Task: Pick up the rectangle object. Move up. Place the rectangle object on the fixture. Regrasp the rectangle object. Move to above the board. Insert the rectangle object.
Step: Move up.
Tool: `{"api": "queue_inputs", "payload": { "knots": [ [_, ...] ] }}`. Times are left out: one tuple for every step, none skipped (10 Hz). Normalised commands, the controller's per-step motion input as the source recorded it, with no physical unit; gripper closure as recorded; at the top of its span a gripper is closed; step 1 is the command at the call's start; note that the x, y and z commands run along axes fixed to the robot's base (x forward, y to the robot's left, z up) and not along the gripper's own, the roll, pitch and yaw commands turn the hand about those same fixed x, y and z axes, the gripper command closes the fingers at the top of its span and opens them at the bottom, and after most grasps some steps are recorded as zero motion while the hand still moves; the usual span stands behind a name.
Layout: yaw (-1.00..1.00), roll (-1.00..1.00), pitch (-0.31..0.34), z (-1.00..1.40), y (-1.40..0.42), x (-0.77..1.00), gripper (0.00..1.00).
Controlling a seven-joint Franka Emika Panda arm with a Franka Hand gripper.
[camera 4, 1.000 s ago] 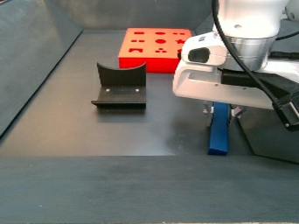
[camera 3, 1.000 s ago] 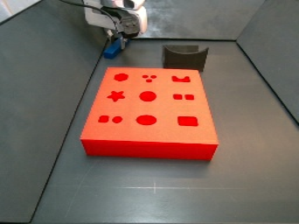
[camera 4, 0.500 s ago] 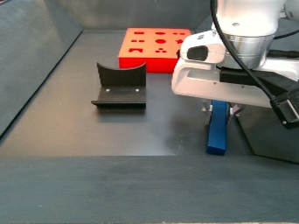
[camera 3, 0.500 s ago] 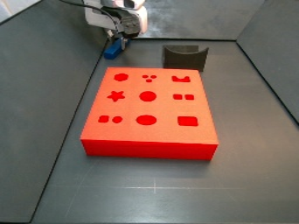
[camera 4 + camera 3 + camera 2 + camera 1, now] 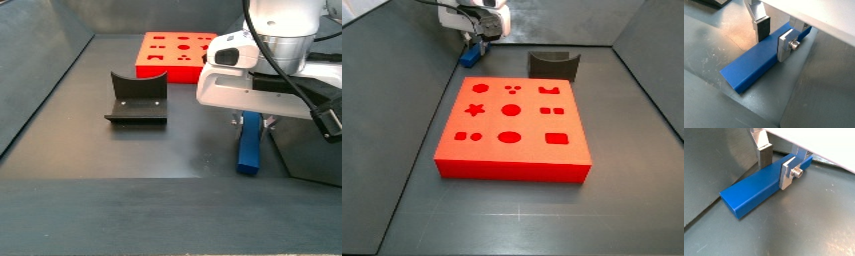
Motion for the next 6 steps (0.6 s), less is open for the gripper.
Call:
{"api": "queue_inputs", "payload": {
  "knots": [
    [-0.02,0.00,-0.013,0.84,-0.01,0.05,1.00],
    [-0.03,0.01,0.031,0.72,-0.01,0.02,1.00],
    [-0.03,0.03,0.065,0.61,0.00,0.01,1.00],
    [-0.03,0.06,0.079,0.45,0.00,0.00,1.00],
    [-0.03,0.07,0.082,0.37,0.00,-0.01,1.00],
    [-0.03,0.10,0.078,0.21,0.00,-0.02,1.00]
  ]
}}
